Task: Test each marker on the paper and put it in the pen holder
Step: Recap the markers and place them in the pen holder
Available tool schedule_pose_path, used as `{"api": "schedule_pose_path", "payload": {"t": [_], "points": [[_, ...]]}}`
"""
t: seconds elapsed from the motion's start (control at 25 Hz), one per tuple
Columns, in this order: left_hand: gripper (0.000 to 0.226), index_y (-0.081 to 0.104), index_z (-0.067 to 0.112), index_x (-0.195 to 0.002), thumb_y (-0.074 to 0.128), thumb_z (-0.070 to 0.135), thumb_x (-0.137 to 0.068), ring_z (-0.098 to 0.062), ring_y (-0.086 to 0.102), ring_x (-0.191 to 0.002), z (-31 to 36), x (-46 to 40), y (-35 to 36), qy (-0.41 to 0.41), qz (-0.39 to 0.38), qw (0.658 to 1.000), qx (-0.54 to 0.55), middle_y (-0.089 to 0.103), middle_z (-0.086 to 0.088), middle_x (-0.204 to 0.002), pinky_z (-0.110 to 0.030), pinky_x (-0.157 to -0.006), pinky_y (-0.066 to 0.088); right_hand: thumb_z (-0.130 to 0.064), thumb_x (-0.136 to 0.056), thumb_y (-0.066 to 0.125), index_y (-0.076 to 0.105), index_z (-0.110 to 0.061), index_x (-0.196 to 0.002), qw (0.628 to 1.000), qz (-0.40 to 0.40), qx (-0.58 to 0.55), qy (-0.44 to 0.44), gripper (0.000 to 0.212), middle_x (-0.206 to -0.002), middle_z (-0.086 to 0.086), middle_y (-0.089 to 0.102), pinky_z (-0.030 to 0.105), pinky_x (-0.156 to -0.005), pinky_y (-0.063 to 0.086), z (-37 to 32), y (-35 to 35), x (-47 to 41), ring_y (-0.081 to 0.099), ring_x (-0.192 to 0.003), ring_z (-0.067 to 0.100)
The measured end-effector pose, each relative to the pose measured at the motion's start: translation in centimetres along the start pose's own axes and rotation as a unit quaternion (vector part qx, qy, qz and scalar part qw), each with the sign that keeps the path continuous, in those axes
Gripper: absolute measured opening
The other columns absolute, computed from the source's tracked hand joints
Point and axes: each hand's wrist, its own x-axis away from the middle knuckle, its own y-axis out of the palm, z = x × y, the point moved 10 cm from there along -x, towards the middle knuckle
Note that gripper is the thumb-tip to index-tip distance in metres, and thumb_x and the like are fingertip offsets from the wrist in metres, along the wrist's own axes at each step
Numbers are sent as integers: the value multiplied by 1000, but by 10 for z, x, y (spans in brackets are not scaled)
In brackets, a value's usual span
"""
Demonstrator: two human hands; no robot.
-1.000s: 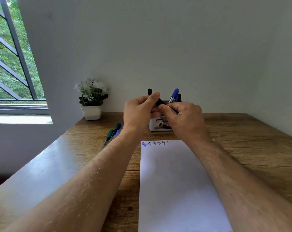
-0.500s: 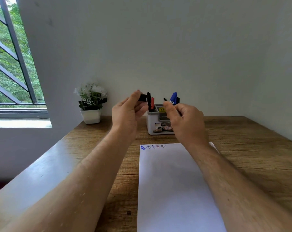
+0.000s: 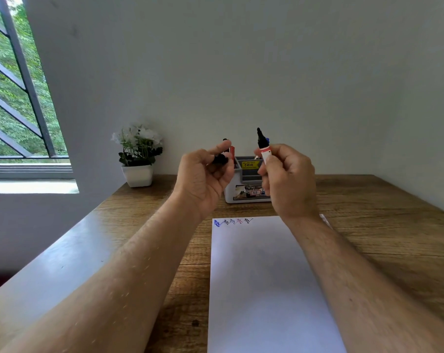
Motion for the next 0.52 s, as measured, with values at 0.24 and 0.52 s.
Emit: {"api": "schedule_pose_path", "payload": {"t": [0.24, 0.52], "points": [[29, 57, 16, -78, 30, 8, -84, -15, 38, -54, -6, -1, -17, -20, 72, 981, -181, 47, -3, -64, -26, -49, 38, -7, -99, 52, 71, -18, -120, 999, 8, -39, 38, 30, -94, 1, 73, 31, -47, 56, 1, -7, -1, 67, -53, 18], [29, 54, 14, -68, 30, 5, -80, -12, 34, -38, 9, 6, -23, 12, 128, 943, -307, 39, -1, -54, -20, -43, 34, -5, -95, 59, 67, -16, -109, 985, 14, -89, 146, 19, -89, 12, 75, 31, -48, 57, 26, -12, 0, 75, -69, 22]]}}
